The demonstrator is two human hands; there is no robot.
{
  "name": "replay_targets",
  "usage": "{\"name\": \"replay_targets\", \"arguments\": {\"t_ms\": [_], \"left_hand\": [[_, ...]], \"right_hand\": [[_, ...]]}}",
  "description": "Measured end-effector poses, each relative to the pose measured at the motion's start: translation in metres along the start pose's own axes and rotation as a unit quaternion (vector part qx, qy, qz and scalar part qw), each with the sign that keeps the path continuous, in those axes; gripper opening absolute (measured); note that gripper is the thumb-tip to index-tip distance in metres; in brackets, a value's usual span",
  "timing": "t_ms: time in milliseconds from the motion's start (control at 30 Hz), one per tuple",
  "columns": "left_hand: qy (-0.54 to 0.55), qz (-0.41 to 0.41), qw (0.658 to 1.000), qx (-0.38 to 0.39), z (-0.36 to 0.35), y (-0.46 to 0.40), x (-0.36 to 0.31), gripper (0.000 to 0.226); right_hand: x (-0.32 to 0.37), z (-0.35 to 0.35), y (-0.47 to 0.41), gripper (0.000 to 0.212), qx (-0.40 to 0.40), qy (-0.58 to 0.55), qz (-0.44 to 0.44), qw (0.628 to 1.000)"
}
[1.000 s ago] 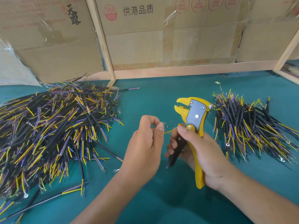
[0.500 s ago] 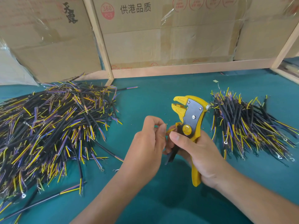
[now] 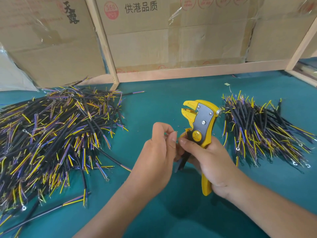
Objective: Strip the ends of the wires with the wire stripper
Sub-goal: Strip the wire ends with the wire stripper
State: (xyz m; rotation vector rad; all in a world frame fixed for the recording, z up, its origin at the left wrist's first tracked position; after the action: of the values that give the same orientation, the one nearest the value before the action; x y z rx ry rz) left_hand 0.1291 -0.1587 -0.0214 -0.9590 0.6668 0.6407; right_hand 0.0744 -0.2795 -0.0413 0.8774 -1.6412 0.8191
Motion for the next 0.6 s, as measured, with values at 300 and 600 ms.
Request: {"name": "replay_targets", "arguments": {"t_ms": [300, 600], "left_hand": [[0.098, 0.068, 0.992, -0.041, -0.0016, -0.0023, 0.0044, 0.017], [0.123, 0.096, 0.985, -0.071, 0.0011, -0.0035, 0.0081, 0.017]], "right_hand": [[-0.0009, 0.0004, -0.0025, 0.020, 0.007, -0.057, -0.034, 0.998], [0.0002, 0.0016, -0.0020, 0.021, 0.007, -0.042, -0.019, 0.999]]}}
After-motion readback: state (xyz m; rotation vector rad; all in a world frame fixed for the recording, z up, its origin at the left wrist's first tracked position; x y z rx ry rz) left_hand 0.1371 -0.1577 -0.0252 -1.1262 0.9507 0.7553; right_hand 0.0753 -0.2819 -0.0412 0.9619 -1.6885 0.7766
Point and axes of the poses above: each hand's wrist, its own y-axis away from the middle knuckle, its own z-axis out of the back of the hand, x = y × z, the point moved 3 cm from there along -y, towards the middle knuckle, and after that the axes turned 12 degrees about -x, right-handed, at the moved point
